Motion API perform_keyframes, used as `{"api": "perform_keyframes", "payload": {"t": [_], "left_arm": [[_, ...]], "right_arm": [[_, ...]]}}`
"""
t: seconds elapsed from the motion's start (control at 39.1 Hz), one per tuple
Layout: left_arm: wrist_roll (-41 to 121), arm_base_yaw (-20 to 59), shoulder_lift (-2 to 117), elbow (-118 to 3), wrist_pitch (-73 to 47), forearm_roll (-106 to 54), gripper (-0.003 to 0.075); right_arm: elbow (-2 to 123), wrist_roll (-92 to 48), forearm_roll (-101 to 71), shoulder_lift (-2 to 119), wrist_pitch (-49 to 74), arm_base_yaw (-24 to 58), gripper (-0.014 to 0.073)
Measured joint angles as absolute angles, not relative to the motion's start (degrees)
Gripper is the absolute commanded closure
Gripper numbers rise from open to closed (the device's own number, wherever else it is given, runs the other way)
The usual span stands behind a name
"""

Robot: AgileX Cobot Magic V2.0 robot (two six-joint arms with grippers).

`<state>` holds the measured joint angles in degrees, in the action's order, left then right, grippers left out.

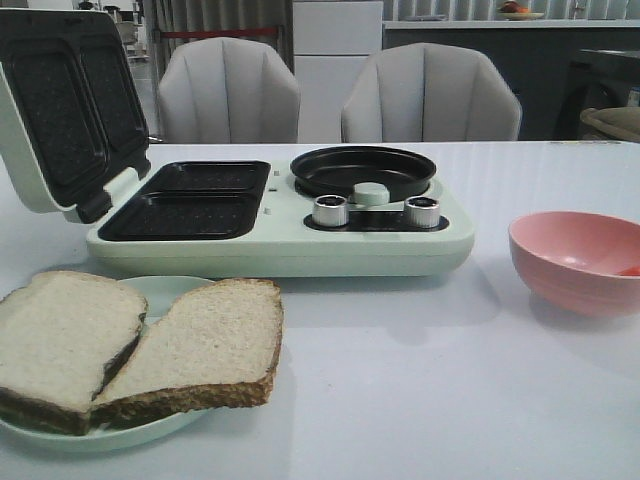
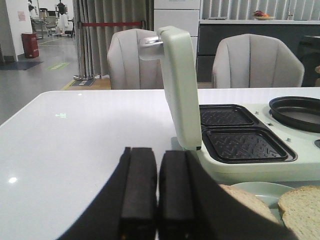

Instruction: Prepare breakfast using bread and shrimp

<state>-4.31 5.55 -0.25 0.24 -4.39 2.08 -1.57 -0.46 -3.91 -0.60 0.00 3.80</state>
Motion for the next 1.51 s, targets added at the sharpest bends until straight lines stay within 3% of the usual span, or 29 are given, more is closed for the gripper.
{"api": "perform_keyframes", "payload": {"t": [0.77, 1.15, 1.51], "left_arm": [[-4.3, 5.5, -0.3, 0.2, -4.1, 2.1, 0.0601], [-4.3, 5.5, -0.3, -0.3, 13.3, 2.1, 0.0601], [-4.3, 5.5, 8.4, -20.1, -11.2, 2.1, 0.0601]], "right_arm": [[-1.6, -0.5, -3.9, -0.6, 0.0, 3.8, 0.0451], [-1.6, -0.5, -3.9, -0.6, 0.0, 3.8, 0.0451], [-1.6, -0.5, -3.9, -0.6, 0.0, 3.8, 0.0451]]}}
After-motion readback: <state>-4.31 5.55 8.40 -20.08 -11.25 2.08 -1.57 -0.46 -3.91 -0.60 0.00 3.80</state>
